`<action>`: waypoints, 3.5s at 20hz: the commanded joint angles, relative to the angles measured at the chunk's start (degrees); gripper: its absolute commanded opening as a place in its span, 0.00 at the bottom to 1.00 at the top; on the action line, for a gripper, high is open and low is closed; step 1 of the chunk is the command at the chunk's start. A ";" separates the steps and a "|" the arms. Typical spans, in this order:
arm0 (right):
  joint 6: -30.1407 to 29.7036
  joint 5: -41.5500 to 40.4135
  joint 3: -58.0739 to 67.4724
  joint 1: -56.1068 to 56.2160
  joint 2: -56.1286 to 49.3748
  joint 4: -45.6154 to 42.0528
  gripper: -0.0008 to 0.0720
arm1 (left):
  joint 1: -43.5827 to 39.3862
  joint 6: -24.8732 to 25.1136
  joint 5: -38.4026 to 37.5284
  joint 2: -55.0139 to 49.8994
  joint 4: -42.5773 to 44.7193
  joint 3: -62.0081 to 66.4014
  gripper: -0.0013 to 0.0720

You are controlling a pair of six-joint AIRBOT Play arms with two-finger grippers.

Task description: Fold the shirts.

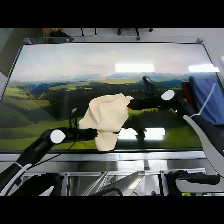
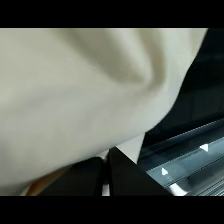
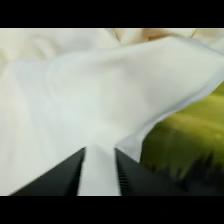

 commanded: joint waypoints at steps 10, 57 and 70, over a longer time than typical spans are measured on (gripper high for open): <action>-1.22 7.58 1.38 -5.86 -10.54 4.09 0.97 | 23.43 4.76 -12.55 20.22 2.51 -14.01 0.03; -24.22 22.25 23.65 -25.20 -20.48 27.65 0.45 | 32.92 15.63 -40.28 -39.67 5.20 61.59 0.87; -9.60 26.56 -15.72 -37.05 6.08 -1.05 0.65 | 37.57 16.65 -37.70 -7.45 11.65 6.75 0.96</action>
